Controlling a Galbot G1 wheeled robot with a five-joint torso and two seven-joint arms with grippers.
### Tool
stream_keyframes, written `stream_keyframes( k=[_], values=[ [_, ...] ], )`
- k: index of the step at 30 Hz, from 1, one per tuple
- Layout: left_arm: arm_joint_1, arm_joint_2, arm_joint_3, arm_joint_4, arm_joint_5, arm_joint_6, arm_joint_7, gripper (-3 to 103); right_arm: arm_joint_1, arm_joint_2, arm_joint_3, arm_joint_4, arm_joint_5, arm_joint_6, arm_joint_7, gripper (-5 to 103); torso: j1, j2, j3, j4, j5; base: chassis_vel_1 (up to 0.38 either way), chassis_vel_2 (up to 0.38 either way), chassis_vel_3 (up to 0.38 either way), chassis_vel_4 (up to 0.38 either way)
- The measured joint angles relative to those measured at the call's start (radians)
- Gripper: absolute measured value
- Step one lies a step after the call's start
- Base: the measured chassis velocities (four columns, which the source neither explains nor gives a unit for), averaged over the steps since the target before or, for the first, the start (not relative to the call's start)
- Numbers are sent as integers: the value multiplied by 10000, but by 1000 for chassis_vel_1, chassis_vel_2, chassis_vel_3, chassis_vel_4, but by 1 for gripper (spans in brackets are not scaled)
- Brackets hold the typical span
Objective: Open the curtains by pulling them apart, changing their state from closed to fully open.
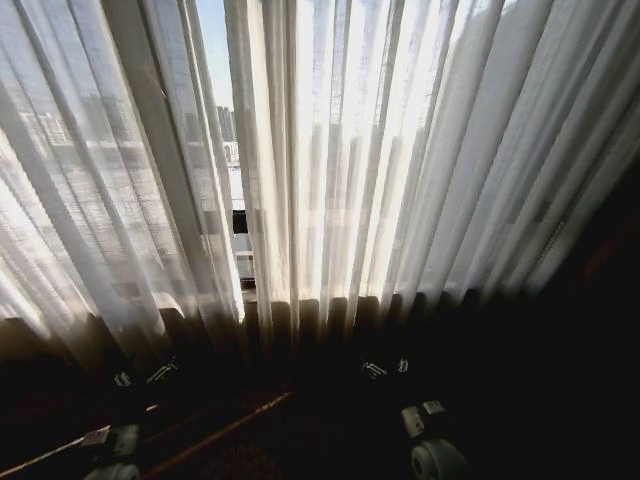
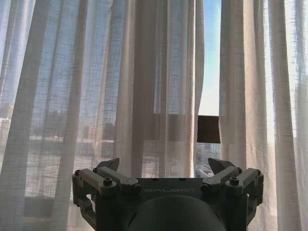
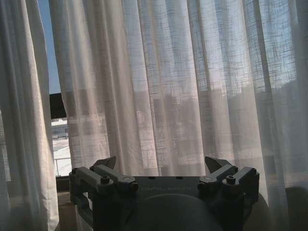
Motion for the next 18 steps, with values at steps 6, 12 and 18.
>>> stream_keyframes(
  k=[6,12,18],
  values=[
    [-4,0,2,-1,0,0,0,100,0,34,-13,2,-34,0,-16,100,12,-5,4,-1,1,-322,375,299,-389],
    [-1,0,1,0,0,0,0,100,-23,50,1,17,-42,0,-40,100,2,-1,-1,1,-5,-363,380,381,-402],
    [0,0,1,0,0,0,0,100,-52,73,19,25,-64,5,-64,100,2,-2,0,1,2,-276,351,312,-365]
  ],
)
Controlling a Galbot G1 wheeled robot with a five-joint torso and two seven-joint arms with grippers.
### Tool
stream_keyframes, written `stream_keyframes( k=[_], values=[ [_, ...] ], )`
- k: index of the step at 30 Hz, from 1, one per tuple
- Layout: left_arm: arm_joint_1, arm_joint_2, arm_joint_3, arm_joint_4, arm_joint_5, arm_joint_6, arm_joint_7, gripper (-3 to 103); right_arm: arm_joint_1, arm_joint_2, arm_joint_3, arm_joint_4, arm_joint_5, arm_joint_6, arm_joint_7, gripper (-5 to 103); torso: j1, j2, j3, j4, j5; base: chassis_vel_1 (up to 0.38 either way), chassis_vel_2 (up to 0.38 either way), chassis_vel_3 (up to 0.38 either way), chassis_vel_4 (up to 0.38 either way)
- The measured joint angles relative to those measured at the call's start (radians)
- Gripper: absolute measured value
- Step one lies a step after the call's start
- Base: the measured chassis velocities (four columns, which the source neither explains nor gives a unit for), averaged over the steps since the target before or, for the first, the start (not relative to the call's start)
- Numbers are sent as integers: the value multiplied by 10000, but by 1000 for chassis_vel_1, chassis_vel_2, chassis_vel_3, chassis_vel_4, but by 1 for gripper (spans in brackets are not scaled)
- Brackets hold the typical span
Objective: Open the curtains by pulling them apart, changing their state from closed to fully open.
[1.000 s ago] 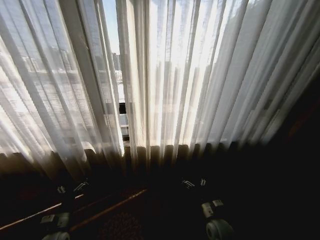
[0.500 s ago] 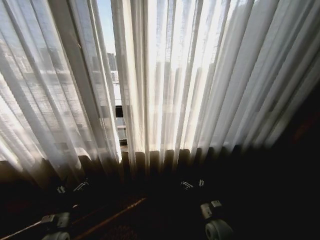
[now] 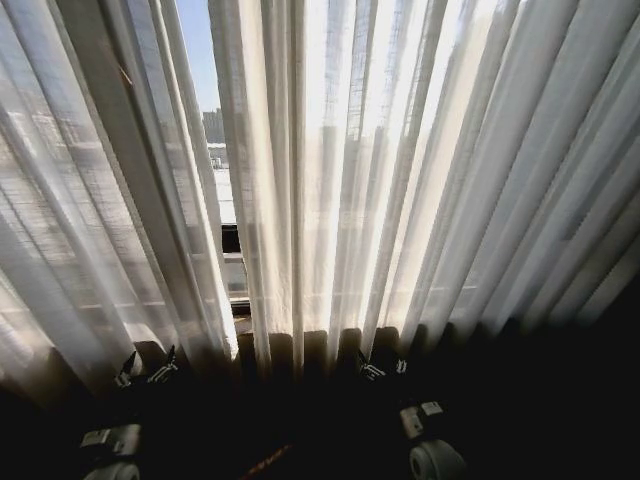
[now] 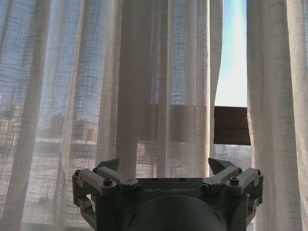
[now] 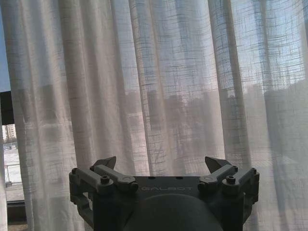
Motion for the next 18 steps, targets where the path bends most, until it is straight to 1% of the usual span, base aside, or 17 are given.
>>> stream_keyframes(
  k=[4,6,10,12,14,18],
  values=[
    [-1,0,0,0,0,-1,0,100,5,24,-4,-54,121,244,-178,100,-1,0,0,-1,-6,-331,345,324,-358],
    [0,0,1,0,0,0,0,100,33,46,-6,-150,434,513,-615,100,-1,0,0,-2,-3,-336,382,334,-397],
    [-2,0,0,0,0,0,0,100,103,35,-61,-191,639,671,-793,100,3,-1,1,-1,3,-321,360,339,-365],
    [-6,1,1,0,0,0,0,100,186,-29,-84,-209,453,726,-973,100,13,-5,5,-3,-4,-237,251,216,-187],
    [-7,1,1,0,0,0,0,100,218,-82,-116,-209,321,716,-972,100,15,-6,6,-3,-5,-201,154,159,-161],
    [-6,1,0,0,0,0,0,100,407,-333,-406,-281,60,613,-672,100,12,-5,4,-1,-4,-61,72,38,-40]
  ],
)
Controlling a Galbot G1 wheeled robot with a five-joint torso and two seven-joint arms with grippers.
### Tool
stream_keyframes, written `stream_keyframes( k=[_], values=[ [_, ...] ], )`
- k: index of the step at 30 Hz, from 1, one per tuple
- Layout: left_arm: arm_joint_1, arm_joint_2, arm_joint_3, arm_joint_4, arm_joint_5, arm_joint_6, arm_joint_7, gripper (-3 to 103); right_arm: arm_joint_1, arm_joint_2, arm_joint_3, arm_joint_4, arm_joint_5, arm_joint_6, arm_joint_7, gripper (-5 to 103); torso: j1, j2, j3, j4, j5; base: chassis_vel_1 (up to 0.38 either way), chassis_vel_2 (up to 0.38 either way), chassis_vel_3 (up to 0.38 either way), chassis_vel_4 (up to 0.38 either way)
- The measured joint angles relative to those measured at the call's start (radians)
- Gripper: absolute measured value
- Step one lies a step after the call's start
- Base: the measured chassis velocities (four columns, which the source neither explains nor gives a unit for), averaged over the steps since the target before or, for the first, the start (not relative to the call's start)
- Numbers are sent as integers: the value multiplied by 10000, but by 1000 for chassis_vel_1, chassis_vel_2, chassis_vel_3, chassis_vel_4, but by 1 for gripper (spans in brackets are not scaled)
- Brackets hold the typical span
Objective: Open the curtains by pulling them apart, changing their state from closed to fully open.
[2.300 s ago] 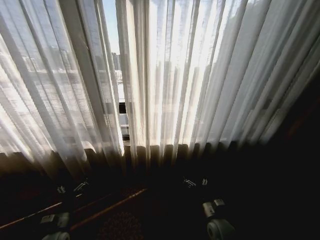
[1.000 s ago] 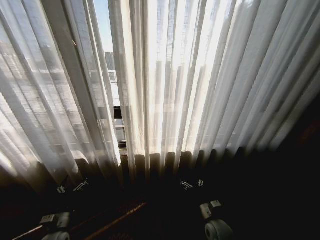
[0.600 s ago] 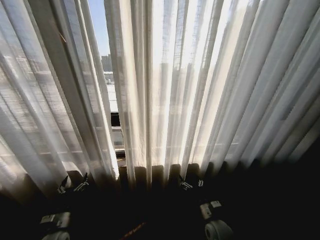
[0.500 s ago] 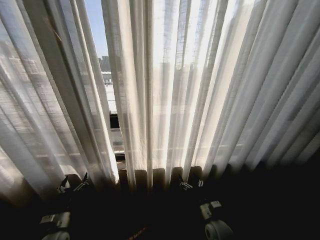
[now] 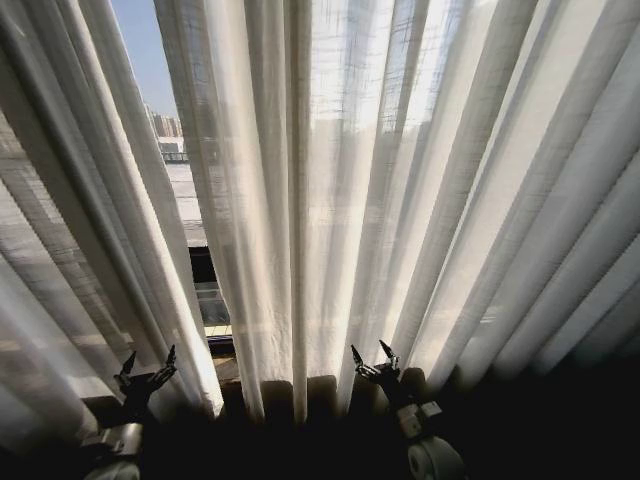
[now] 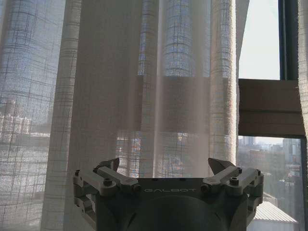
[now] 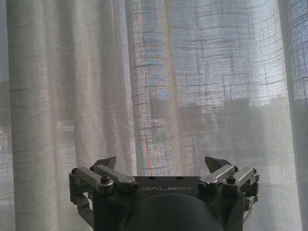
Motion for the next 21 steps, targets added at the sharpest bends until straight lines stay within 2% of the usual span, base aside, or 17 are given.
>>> stream_keyframes(
  k=[4,10,16,19,21],
  values=[
    [9,0,-4,0,0,0,0,100,621,-255,-461,-577,-84,11,402,100,-29,14,-10,0,3,29,-35,-47,32],
    [10,-1,-3,0,0,0,1,100,1471,-270,-969,-1347,54,-32,776,100,-25,12,-7,0,3,34,-50,-32,49],
    [3,0,-1,0,0,0,0,100,2602,140,-1443,-2413,112,-202,1323,100,-6,3,-1,0,0,0,0,0,0],
    [4,0,-2,0,0,0,-2,100,3449,493,-1686,-3346,22,-221,1979,100,-8,2,-2,2,-2,0,0,0,0],
    [5,-1,-1,0,0,0,-2,100,3556,544,-1701,-3466,13,-229,2100,100,-8,3,-2,2,-1,0,0,0,0]
  ],
)
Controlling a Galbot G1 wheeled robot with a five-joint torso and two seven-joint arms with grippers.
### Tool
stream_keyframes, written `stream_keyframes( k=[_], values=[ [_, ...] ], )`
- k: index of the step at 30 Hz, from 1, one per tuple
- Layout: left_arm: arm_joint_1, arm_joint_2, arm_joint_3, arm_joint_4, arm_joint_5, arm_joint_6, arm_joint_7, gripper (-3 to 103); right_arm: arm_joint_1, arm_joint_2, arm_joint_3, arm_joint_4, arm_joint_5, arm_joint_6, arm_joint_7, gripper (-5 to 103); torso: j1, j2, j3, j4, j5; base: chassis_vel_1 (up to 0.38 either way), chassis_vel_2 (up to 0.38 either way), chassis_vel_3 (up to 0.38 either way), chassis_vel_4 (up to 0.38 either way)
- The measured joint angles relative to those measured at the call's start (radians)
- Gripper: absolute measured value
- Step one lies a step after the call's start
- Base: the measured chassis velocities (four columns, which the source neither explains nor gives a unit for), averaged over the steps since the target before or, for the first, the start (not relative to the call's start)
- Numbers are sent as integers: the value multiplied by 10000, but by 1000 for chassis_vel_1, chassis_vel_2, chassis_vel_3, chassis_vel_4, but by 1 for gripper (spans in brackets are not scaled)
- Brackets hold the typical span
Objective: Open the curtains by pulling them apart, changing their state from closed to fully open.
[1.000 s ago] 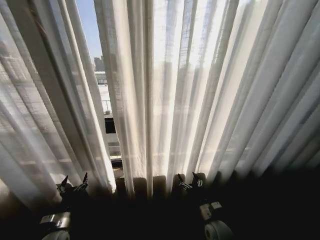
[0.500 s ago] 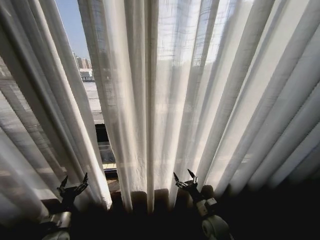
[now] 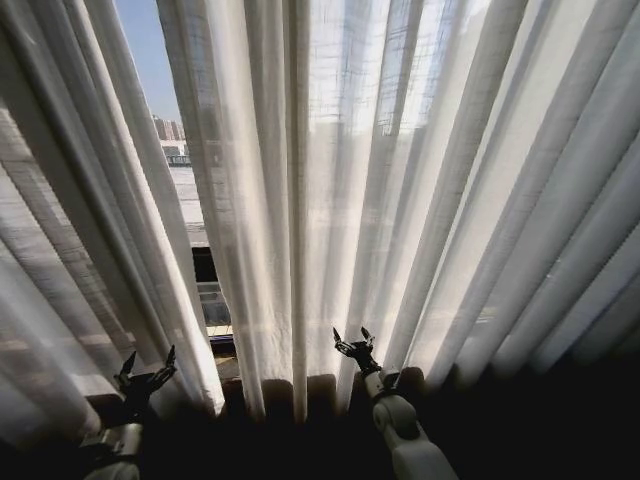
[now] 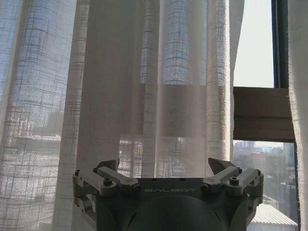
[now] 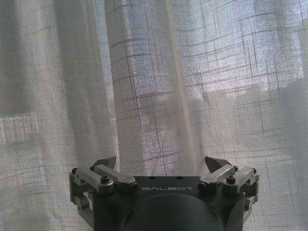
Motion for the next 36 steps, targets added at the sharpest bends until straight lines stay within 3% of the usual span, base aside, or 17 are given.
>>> stream_keyframes(
  k=[1,3,5,11,19,21,23,24,26,29,36],
  values=[
    [0,0,0,0,0,0,0,100,86,36,-6,-92,-7,-10,90,103,0,0,-1,0,1,0,0,0,0],
    [0,0,0,0,0,0,2,100,211,55,-5,-243,-30,-18,184,94,-3,1,-2,-2,3,0,0,0,0],
    [0,0,0,0,0,0,2,100,212,35,-2,-246,-39,-13,177,94,-3,1,-1,-3,3,0,0,0,0],
    [0,0,0,0,0,0,2,100,176,-80,17,-159,-35,69,68,67,-4,2,-2,-2,1,0,0,0,0],
    [0,0,0,0,0,0,3,100,109,-93,69,-116,-37,114,0,45,-4,2,-2,-3,3,0,0,0,0],
    [0,0,0,0,0,0,3,100,95,-90,64,-70,-51,117,-20,29,-4,3,-2,-2,2,0,0,0,0],
    [0,0,0,0,0,0,3,100,90,-88,50,-53,-53,117,-22,29,-4,2,-2,-3,2,0,0,0,0],
    [0,0,0,0,0,0,3,100,89,-83,8,-33,-35,117,-22,19,-4,2,-2,-3,2,0,0,0,0],
    [0,0,0,0,0,0,3,100,89,-79,-35,-20,44,117,-36,19,-4,2,-2,-3,2,0,0,0,0],
    [0,0,0,0,0,0,4,100,90,-12,-89,26,301,135,-161,3,-4,3,-2,-2,3,0,0,0,0],
    [0,0,0,0,0,0,3,100,86,4,-3,6,523,165,-802,0,-4,3,-2,-2,2,0,0,0,0]
  ],
)
